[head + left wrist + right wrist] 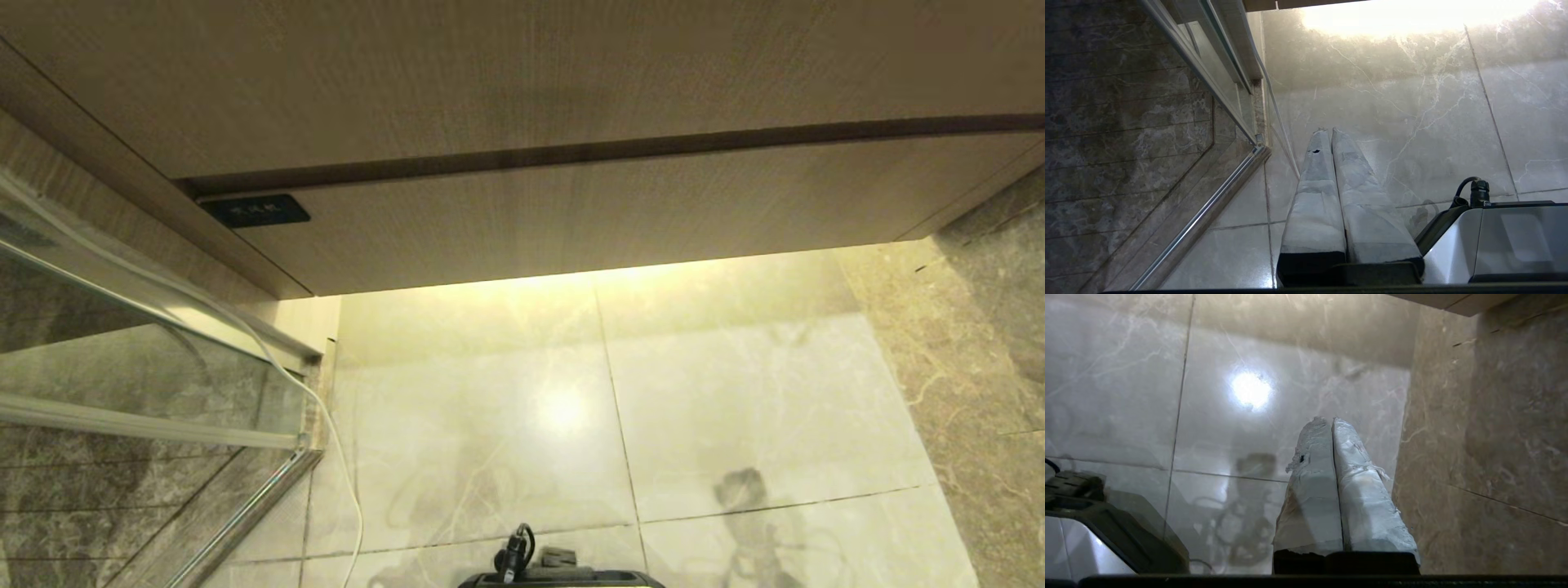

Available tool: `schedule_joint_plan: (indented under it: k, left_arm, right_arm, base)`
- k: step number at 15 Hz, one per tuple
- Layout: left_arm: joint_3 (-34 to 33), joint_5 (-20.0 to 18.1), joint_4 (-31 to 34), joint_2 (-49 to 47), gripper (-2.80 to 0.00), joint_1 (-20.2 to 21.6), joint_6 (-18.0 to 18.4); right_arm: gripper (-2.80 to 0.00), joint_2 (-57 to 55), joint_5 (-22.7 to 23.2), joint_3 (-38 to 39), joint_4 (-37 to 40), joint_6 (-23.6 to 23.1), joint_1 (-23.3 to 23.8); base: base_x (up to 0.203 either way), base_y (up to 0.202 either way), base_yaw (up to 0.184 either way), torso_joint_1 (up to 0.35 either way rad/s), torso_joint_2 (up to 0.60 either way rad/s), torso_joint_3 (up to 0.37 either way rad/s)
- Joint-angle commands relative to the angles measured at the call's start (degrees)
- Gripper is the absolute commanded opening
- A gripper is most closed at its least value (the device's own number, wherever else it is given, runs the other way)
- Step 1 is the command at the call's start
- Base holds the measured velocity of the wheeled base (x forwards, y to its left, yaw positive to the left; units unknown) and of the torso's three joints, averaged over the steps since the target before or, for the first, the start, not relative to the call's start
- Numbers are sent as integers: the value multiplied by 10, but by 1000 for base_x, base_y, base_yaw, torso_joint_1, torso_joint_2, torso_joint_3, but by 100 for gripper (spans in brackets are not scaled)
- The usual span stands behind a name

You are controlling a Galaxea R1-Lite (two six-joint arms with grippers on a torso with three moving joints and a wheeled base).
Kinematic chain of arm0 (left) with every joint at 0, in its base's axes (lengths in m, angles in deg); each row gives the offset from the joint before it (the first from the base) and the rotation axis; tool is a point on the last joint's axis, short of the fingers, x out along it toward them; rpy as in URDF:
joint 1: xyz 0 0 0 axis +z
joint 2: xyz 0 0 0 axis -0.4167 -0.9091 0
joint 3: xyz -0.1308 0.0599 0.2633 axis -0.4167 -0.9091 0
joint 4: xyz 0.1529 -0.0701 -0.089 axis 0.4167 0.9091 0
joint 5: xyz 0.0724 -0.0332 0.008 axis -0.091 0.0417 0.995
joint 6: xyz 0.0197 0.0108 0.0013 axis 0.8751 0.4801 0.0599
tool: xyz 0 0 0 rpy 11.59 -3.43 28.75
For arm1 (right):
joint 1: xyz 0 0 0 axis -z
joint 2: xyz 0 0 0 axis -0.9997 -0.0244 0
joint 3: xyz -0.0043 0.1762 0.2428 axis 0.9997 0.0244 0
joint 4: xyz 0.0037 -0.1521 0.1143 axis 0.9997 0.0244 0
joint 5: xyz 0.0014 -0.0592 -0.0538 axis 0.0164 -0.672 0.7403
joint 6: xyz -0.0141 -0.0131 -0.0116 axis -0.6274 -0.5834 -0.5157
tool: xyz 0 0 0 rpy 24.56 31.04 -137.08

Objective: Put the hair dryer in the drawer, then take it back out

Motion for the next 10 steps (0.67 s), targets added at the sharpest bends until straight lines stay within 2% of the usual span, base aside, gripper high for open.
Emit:
schedule_joint_plan:
  k: [1,6,10]
  left_arm:
    - [0,0,0,0,-280,0,0]
    - [-1,0,0,0,-280,0,0]
    - [-1,0,0,0,-280,0,0]
  right_arm:
    - [-280,26,-14,18,-3,-2,-11]
    - [-280,144,-37,112,-12,-7,-37]
    - [-280,334,-34,192,6,-12,-53]
  base:
    - [0,0,0,0,0,0]
    - [0,0,0,0,0,0]
    - [0,0,0,0,0,0]
